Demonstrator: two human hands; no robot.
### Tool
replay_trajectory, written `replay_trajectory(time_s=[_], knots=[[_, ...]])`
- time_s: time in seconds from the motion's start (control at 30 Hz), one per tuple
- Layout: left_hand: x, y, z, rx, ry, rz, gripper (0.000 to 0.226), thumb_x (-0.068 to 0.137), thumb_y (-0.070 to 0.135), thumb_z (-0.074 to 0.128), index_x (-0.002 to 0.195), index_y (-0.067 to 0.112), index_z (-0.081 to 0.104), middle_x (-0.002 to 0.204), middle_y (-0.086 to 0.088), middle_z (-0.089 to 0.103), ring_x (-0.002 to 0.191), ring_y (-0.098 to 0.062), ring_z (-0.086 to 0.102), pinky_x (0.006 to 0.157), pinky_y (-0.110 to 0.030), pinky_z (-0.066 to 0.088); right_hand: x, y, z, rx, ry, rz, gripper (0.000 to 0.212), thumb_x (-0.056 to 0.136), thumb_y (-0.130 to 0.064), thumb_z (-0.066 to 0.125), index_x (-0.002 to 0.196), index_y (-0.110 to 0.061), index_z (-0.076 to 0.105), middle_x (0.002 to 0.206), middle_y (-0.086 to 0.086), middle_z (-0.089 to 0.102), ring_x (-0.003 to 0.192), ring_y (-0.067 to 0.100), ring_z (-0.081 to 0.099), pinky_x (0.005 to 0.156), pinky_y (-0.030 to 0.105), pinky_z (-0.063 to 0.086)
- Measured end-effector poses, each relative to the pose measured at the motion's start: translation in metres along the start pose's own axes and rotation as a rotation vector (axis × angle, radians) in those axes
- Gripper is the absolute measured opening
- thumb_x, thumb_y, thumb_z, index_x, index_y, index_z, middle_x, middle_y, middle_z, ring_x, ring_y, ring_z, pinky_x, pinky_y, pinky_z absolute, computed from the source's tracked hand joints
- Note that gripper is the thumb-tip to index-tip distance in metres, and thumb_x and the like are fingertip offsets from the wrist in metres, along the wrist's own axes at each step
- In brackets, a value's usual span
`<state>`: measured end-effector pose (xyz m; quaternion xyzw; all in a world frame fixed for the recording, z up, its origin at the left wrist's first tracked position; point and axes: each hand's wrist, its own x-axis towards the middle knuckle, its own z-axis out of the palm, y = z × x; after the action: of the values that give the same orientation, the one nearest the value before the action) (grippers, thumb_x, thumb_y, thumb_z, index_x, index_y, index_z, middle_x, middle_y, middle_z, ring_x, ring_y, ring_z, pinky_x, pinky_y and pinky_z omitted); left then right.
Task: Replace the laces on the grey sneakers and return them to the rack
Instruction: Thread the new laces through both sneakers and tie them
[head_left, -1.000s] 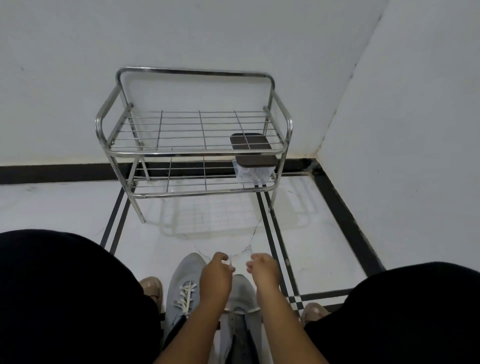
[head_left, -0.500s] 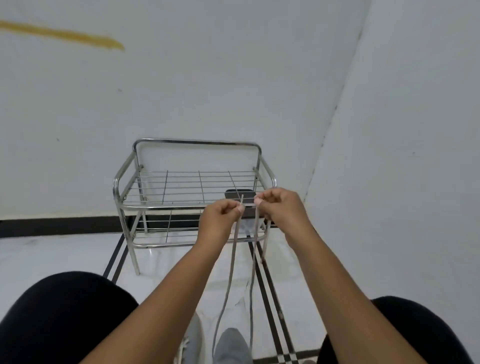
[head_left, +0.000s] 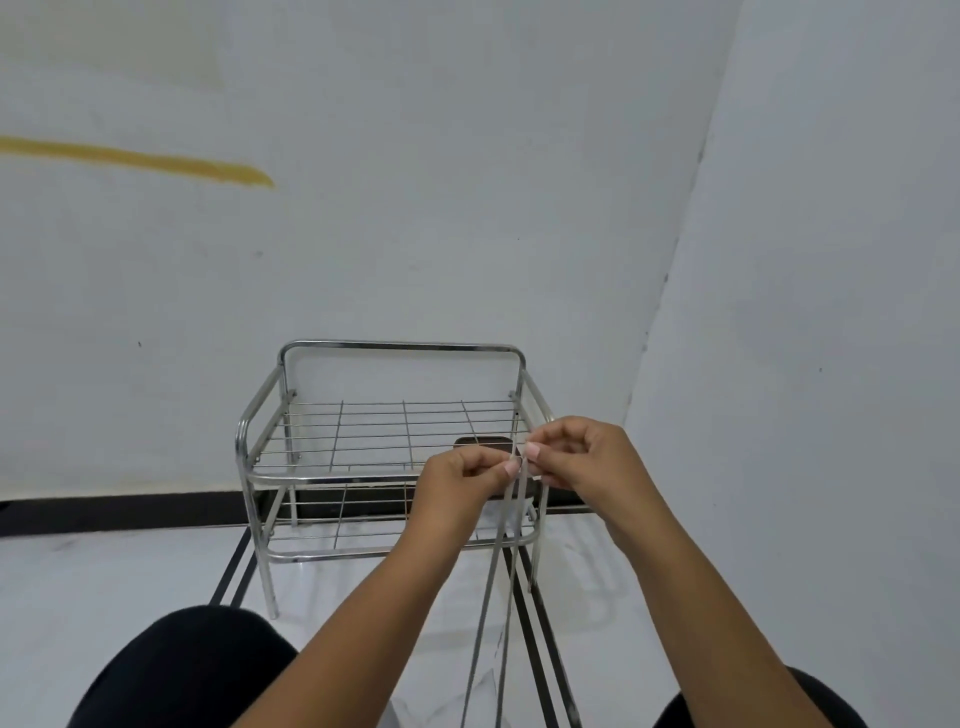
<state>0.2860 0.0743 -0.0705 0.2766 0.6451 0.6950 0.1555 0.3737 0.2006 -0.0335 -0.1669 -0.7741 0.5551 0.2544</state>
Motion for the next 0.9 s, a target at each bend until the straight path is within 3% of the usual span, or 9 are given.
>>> replay_trajectory(time_s=[0.33, 0.67, 0.9], knots=[[-0.003, 0.0057, 0.0009, -0.003, -0.024, 0.02, 0.009, 0.084, 0.008, 0.071, 0.091, 0.005, 0.076, 0.079, -0.001, 0.074, 0.067, 0.002, 0.067, 0.062, -0.007, 0.048, -0.0027, -0.0054, -0.0011, -0.004, -0.012, -0.036, 0.007, 0.084, -0.013, 0.074, 0.08, -0.019, 0.074, 0.071, 0.001, 0.072, 0.07, 0.009, 0.069, 0.064, 0.019, 0.053], [-0.0051, 0.0069, 0.0018, 0.032, -0.029, 0.033, 0.012, 0.085, 0.012, 0.071, 0.093, 0.004, 0.075, 0.078, 0.0, 0.073, 0.066, 0.003, 0.065, 0.062, -0.008, 0.048, -0.0046, -0.0064, -0.0013, 0.052, -0.019, -0.019, 0.006, 0.084, -0.01, 0.073, 0.083, -0.016, 0.073, 0.078, 0.007, 0.074, 0.078, 0.018, 0.072, 0.08, 0.034, 0.06], [-0.0051, 0.0091, 0.0017, 0.017, 0.006, 0.039, 0.011, 0.084, 0.01, 0.072, 0.092, 0.004, 0.076, 0.082, -0.005, 0.074, 0.067, 0.002, 0.067, 0.061, -0.007, 0.048, -0.0045, -0.0063, 0.0008, 0.071, -0.019, -0.014, 0.005, 0.084, -0.011, 0.074, 0.083, -0.016, 0.074, 0.08, 0.011, 0.074, 0.083, 0.024, 0.072, 0.079, 0.034, 0.06]])
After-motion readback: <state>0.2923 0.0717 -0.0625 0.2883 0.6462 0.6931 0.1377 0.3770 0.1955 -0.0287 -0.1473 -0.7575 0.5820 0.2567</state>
